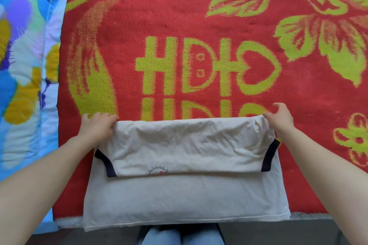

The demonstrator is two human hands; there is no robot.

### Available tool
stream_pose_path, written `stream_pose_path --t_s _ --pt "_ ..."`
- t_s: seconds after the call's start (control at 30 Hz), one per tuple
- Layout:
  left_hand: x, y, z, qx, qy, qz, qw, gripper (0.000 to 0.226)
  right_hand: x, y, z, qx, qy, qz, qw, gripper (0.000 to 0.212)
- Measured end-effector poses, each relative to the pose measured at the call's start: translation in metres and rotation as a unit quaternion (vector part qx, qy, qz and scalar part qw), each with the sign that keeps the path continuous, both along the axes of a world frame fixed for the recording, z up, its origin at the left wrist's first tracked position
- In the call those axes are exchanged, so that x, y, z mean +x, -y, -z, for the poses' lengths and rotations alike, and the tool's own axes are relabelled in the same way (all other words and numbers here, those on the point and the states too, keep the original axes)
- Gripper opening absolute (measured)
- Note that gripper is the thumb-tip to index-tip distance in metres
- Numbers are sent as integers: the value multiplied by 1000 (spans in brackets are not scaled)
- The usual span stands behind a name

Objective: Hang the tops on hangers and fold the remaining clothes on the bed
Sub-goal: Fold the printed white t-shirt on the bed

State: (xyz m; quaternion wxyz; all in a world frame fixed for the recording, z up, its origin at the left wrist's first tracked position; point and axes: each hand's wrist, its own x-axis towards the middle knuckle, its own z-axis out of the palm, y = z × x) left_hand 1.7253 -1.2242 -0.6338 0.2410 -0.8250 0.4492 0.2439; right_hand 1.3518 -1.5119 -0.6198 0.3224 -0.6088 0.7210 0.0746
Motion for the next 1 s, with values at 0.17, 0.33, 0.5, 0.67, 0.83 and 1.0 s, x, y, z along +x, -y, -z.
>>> stream_pose_path --t_s 0.17,0.33,0.5,0.67,0.83,1.0 --pt "17 -9 2 -48 -81 -46 994 35 -3 4 4 9 -2 33 999 28" --pt "32 -12 -2 -93 -69 -17 993 38 -11 13 2 -61 -37 76 995 24" --pt "20 -1 0 -64 -69 -72 993 49 4 4 0 -83 -64 -248 963 42" --pt "17 1 -8 31 -82 15 996 56 9 -6 4 49 -213 -545 809 73" --pt "32 2 -17 -17 -36 43 998 10 12 1 -6 -8 -224 -486 845 16" --pt "67 20 -46 -162 -72 -34 984 7 22 35 -34 -86 -150 -431 886 29"
